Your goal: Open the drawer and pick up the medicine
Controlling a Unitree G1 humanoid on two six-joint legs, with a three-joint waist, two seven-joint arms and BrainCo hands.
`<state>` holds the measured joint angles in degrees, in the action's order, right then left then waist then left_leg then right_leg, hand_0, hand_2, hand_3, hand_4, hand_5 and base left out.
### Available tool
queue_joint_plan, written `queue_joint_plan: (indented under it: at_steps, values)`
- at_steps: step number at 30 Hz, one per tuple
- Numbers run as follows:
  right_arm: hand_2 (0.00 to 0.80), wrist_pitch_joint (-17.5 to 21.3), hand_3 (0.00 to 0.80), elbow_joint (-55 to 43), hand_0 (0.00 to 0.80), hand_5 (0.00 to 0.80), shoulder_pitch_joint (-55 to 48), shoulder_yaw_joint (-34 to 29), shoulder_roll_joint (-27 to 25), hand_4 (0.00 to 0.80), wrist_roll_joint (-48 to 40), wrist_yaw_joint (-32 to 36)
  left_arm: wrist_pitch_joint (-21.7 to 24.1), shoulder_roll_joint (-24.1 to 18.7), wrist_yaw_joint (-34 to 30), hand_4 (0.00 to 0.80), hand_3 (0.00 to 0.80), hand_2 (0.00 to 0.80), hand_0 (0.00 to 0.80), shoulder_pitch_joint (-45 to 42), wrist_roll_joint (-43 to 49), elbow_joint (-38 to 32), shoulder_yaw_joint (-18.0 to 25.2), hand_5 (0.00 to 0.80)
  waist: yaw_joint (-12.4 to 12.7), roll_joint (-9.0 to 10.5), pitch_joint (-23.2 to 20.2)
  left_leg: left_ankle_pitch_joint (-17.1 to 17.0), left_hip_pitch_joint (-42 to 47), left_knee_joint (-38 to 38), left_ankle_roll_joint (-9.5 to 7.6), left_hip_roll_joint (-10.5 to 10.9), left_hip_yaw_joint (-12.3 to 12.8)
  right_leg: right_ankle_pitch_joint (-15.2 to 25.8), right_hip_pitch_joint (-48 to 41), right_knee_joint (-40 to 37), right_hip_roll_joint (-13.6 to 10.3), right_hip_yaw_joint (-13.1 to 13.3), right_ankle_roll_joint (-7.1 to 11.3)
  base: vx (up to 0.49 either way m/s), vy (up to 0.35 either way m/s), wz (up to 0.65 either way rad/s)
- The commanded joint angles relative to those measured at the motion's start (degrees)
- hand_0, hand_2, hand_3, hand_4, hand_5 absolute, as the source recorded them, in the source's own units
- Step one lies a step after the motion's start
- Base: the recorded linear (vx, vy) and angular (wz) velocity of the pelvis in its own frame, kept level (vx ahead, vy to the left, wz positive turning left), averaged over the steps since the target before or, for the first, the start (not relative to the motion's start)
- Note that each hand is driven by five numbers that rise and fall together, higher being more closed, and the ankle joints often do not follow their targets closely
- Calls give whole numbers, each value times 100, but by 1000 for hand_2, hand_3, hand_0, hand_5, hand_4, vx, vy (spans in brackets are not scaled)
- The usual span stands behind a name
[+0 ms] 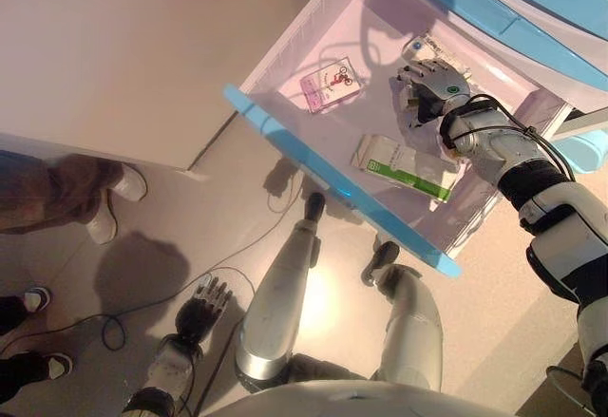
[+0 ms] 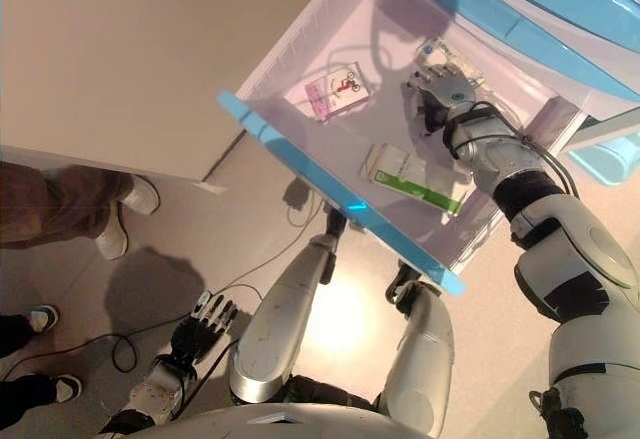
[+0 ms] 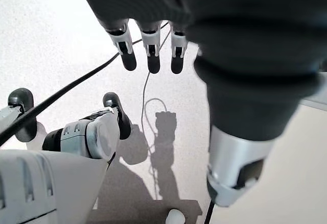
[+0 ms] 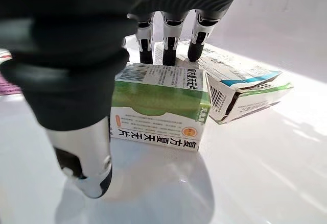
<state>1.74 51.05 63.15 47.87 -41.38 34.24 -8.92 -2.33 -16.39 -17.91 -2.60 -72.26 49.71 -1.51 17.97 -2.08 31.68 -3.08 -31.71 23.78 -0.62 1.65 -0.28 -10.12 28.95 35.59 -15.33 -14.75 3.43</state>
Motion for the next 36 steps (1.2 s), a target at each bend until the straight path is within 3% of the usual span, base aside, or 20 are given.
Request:
queue_joint_plan:
  at_steps: [1,8,9,10,11,12,13,36]
  values:
    - [0,-24,0,521,0,0,11,12,-215,0,-433,41,35,-20,-111,0,0,0,0,-500,-80,-118,-211,0,26,-317,-188,1093,107,477,-197,188,210,23,175,416,221,-164,40,0,0,0]
    - [0,207,0,874,0,0,-97,-141,-238,0,-688,217,37,-9,-170,0,0,0,0,-544,-92,-116,-272,0,21,-356,-188,1095,99,490,-208,201,209,7,206,454,224,-153,8,0,0,0]
    - [53,258,53,925,53,53,-110,-147,-241,53,-691,231,41,-8,-167,0,0,0,0,-547,-100,-130,-288,0,21,-360,-188,1090,103,479,-210,202,208,7,209,454,230,-149,5,0,0,0]
    - [201,289,201,949,201,201,-113,-143,-250,201,-717,271,33,-12,-166,0,0,0,0,-546,-96,-140,-290,0,21,-362,-188,1083,105,469,-209,203,209,10,211,446,233,-149,3,0,0,0]
    - [402,295,402,961,402,402,-116,-148,-249,402,-760,315,30,-19,-164,0,0,0,0,-549,-98,-148,-296,0,23,-363,-188,1083,104,471,-208,199,211,5,209,438,228,-154,-2,0,0,0]
    - [653,293,653,966,653,653,-121,-152,-249,653,-794,357,32,-23,-171,0,0,0,0,-555,-101,-151,-296,0,24,-362,-188,1081,107,468,-204,197,211,3,205,430,228,-153,-5,0,0,0]
    - [800,289,800,970,800,800,-126,-161,-237,800,-820,406,44,-23,-176,0,0,0,0,-556,-112,-153,-309,0,23,-358,-188,1073,98,463,-200,198,205,9,210,418,239,-143,-7,0,0,0]
    - [800,522,800,999,800,800,-227,-192,-230,800,-732,513,48,-58,-229,0,0,0,0,-575,-148,-186,-308,0,2,-325,-188,1029,111,386,-218,170,212,101,230,364,274,-132,19,0,1,0]
